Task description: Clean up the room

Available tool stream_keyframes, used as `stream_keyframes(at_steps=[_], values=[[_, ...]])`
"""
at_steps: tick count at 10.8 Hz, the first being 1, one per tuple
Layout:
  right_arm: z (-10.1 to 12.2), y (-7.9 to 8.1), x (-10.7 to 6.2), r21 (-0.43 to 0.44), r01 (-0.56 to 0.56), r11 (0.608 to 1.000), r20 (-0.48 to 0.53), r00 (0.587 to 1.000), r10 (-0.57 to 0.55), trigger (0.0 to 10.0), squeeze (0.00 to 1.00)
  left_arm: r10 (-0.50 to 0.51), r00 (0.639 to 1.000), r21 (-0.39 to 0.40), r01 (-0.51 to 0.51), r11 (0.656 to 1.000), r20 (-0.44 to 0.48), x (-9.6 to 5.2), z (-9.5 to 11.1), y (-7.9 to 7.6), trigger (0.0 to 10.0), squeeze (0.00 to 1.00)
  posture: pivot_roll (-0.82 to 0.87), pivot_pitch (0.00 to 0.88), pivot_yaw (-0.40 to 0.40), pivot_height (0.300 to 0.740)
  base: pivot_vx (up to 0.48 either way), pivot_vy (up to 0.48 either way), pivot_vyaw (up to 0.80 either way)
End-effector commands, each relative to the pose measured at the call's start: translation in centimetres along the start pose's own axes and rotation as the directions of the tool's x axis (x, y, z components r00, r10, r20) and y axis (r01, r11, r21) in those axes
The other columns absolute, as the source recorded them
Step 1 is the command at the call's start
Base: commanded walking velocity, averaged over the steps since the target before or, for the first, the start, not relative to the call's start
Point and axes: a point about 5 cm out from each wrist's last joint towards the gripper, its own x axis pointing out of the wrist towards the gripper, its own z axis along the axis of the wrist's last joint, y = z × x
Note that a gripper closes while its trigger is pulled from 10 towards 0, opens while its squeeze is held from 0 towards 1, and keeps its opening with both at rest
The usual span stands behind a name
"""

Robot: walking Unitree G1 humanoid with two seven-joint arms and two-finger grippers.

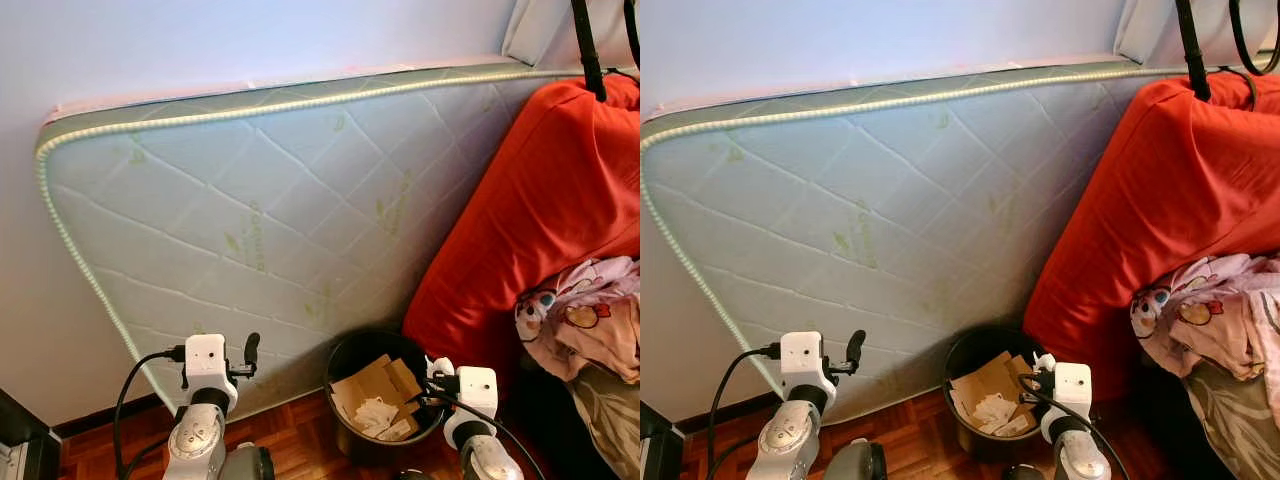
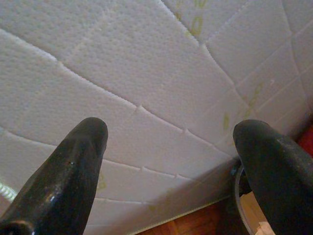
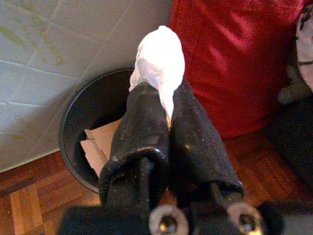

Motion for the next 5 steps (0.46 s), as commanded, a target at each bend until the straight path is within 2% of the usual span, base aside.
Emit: stream_keyframes(at_steps=[1,5], values=[[0.01,0.15,0.18,-0.010,-0.010,1.000,-0.017,1.000,0.010,10.0,0.00,-0.019,1.000,0.005,0.019,1.000,-0.004,0.25,0.18,-0.21,10.0,0.00,-0.05,0.000,-0.022,0.625,0.000,0.000,0.00],[-0.11,0.08,0.21,-0.012,-0.006,1.000,-0.031,1.000,0.006,10.0,0.00,-0.042,0.999,0.020,0.042,0.999,0.002,1.07,0.85,-0.12,10.0,0.00,-0.05,0.000,-0.015,0.625,0.000,0.000,0.00]])
